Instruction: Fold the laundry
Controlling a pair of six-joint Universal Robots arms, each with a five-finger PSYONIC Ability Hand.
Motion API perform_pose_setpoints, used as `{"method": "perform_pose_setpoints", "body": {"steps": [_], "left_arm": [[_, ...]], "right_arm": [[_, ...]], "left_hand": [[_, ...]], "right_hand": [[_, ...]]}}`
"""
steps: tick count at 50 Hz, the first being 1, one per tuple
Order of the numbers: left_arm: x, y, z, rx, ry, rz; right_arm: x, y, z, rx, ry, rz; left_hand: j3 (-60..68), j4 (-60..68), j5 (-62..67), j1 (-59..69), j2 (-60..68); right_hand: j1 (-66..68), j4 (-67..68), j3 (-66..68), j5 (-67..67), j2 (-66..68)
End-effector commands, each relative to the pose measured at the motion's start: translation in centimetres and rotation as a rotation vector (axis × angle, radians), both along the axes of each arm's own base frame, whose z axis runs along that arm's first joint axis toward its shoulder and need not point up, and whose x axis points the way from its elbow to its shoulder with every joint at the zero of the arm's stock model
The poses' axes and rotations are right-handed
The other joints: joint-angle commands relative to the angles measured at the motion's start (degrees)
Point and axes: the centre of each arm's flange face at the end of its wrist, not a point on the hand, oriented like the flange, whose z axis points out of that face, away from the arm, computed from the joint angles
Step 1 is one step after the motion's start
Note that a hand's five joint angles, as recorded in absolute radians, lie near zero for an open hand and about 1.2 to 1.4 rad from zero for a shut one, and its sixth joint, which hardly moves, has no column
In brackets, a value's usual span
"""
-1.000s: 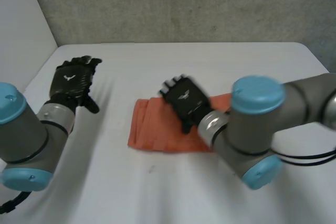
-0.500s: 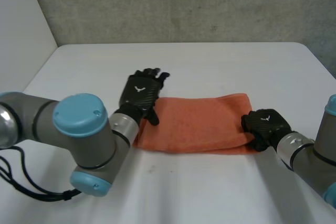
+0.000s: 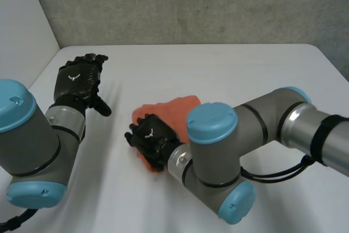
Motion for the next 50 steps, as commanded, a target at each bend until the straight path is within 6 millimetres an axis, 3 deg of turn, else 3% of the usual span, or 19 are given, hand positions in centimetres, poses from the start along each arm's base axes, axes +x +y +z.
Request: {"method": "perform_pose_setpoints", "body": {"steps": [1, 7, 12, 13, 19, 22, 28, 30, 33, 35, 36, 37, 38, 40, 41, 43, 44, 46, 50], "left_arm": [[-1.3, -0.7, 0.9, -0.033, 0.019, -0.041], [-5.3, 0.9, -0.6, 0.013, 0.003, -0.191], [-7.1, 2.3, -3.2, 0.118, -0.048, -0.249], [-7.5, 2.6, -4.1, 0.156, -0.065, -0.259], [-7.1, 3.4, -7.6, 0.315, -0.137, -0.241], [-6.8, 3.3, -8.0, 0.338, -0.145, -0.223], [-5.7, 2.8, -8.4, 0.365, -0.164, -0.162], [-5.4, 2.6, -8.0, 0.362, -0.16, -0.152], [-5.2, 2.0, -6.0, 0.318, -0.128, -0.139], [-5.2, 2.1, -2.7, 0.236, -0.081, -0.15], [-5.2, 2.1, -2.7, 0.235, -0.081, -0.15], [-5.2, 2.1, -1.0, 0.194, -0.059, -0.151], [-5.2, 2.1, -1.0, 0.193, -0.059, -0.151], [-5.1, 2.2, 2.5, 0.106, -0.008, -0.155], [-5.1, 2.2, 2.5, 0.106, -0.008, -0.155], [-4.7, 2.6, 5.6, 0.027, 0.037, -0.153], [-4.7, 2.6, 5.6, 0.027, 0.037, -0.153], [-3.8, 2.6, 8.1, -0.032, 0.066, -0.133], [-2.5, 2.5, 9.9, -0.074, 0.087, -0.102]], "right_arm": [[-3.7, -4.8, 5.8, 0.048, -0.19, -0.233], [-7.5, -7.6, 8.4, 0.144, -0.373, -0.378], [-7.9, -7.9, 6.7, 0.204, -0.346, -0.414], [-8.0, -8.2, 5.4, 0.232, -0.316, -0.429], [-8.3, -9.0, 1.1, 0.346, -0.198, -0.475], [-8.7, -9.8, -0.3, 0.38, -0.159, -0.501], [-9.3, -10.6, -0.7, 0.383, -0.115, -0.52], [-9.6, -10.9, 0.4, 0.364, -0.127, -0.52], [-9.7, -11.2, 1.6, 0.343, -0.153, -0.524], [-10.2, -11.4, 5.2, 0.274, -0.229, -0.525], [-10.2, -11.4, 5.3, 0.273, -0.229, -0.525], [-10.6, -11.5, 7.1, 0.236, -0.272, -0.528], [-11.0, -11.7, 8.6, 0.2, -0.313, -0.537], [-11.6, -12.0, 9.9, 0.171, -0.351, -0.549], [-11.6, -12.0, 9.9, 0.171, -0.351, -0.549], [-13.0, -12.1, 12.4, 0.127, -0.416, -0.579], [-13.0, -12.1, 12.4, 0.127, -0.416, -0.579], [-14.7, -11.5, 15.5, 0.055, -0.472, -0.608], [-16.5, -11.0, 17.6, -0.002, -0.502, -0.653]], "left_hand": [[0.6, 0.4, -1.5, -0.4, 0.6], [1.4, 1.3, -0.7, 0.4, 1.5], [1.9, 1.8, -0.1, 1.0, 2.0], [1.8, 1.6, -0.3, 0.8, 1.8], [1.6, 1.4, -0.5, 0.6, 1.6], [1.3, 1.1, -0.8, 0.3, 1.3], [0.8, 0.6, -1.3, -0.2, 0.8], [0.8, 0.6, -1.3, -0.2, 0.8], [0.6, 0.4, -1.5, -0.4, 0.6], [0.6, 0.4, -1.5, -0.4, 0.6], [0.6, 0.4, -1.5, -0.4, 0.6], [0.6, 0.4, -1.5, -0.4, 0.6], [0.6, 0.4, -1.5, -0.4, 0.6], [0.6, 0.4, -1.5, -0.4, 0.6], [0.6, 0.4, -1.5, -0.4, 0.6], [0.5, 0.4, -1.5, -0.4, 0.6], [0.5, 0.4, -1.5, -0.4, 0.6], [0.6, 0.4, -1.5, -0.4, 0.6], [0.6, 0.4, -1.5, -0.4, 0.6]], "right_hand": [[-5.9, -10.4, -10.5, -11.7, -9.9], [-5.9, -10.4, -10.5, -11.7, -9.9], [-5.9, -10.4, -10.5, -11.7, -9.9], [-5.9, -10.4, -10.5, -11.7, -9.9], [-5.9, -10.4, -10.5, -11.7, -9.9], [-5.9, -10.4, -10.5, -11.7, -9.9], [-5.9, -10.4, -10.5, -11.7, -9.9], [-5.9, -10.4, -10.5, -11.7, -9.9], [-5.9, -10.4, -10.5, -11.7, -9.9], [-5.9, -10.4, -10.5, -11.7, -9.9], [-5.9, -10.4, -10.5, -11.7, -9.9], [-5.9, -10.4, -10.5, -11.7, -9.9], [-5.9, -10.4, -10.5, -11.7, -9.9], [-5.9, -10.4, -10.5, -11.7, -9.9], [-5.9, -10.4, -10.5, -11.7, -9.9], [-5.9, -10.4, -10.5, -11.7, -9.9], [-5.9, -10.4, -10.5, -11.7, -9.9], [-5.9, -10.4, -10.5, -11.7, -9.9], [-5.9, -10.4, -10.5, -11.7, -9.9]]}}
